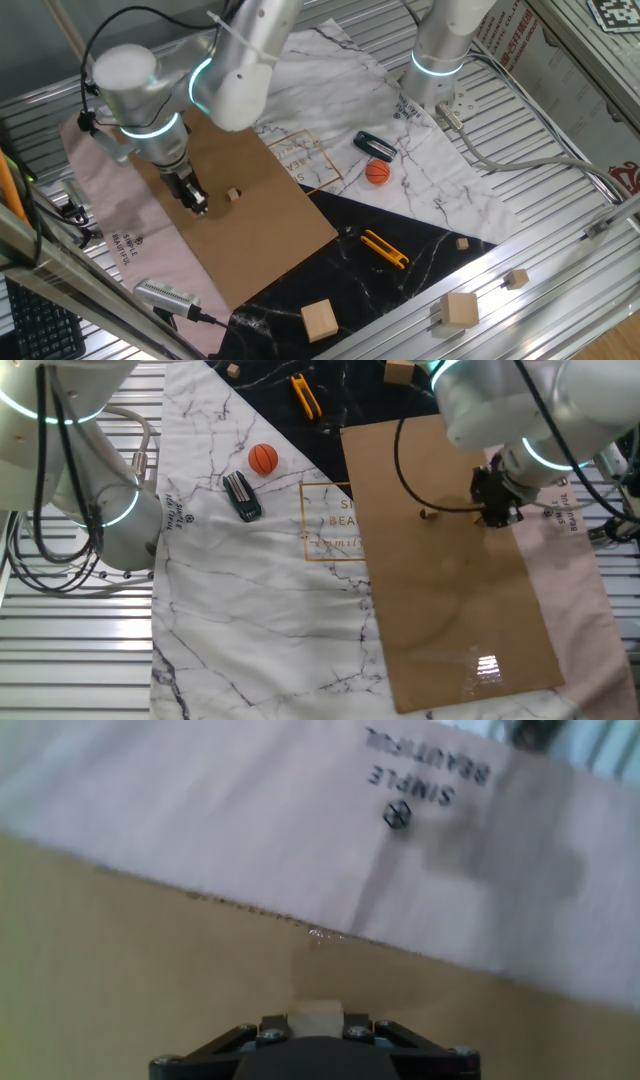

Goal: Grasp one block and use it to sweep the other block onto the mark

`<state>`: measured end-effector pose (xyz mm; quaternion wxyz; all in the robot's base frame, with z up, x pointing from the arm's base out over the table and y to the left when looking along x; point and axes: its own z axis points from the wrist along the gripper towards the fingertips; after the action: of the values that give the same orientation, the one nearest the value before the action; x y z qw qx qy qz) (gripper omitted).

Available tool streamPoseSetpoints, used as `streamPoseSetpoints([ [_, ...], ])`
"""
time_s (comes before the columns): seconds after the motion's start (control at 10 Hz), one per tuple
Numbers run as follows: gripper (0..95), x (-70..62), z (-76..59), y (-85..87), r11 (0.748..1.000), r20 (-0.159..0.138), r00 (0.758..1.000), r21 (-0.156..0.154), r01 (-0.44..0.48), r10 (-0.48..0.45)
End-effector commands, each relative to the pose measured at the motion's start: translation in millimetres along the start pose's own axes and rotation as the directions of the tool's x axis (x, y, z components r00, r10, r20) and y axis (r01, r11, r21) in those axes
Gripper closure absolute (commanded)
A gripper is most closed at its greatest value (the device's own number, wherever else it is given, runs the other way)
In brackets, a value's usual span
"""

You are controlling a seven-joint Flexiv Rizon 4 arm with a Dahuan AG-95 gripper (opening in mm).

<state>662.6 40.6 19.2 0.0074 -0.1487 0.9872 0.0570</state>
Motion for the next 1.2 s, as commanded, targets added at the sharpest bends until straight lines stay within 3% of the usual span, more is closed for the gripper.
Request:
streamPoseSetpoints([
  [0.1,95.0,1.1,1.1,3.3,0.999,-0.019,0.999,0.037,-0.028,0.029],
  [0.7,95.0,0.8,-0.2,6.2,0.997,-0.034,0.997,0.03,-0.072,0.073],
  [1.2,95.0,1.8,-3.2,8.7,0.995,-0.043,0.995,0.05,-0.087,0.089],
])
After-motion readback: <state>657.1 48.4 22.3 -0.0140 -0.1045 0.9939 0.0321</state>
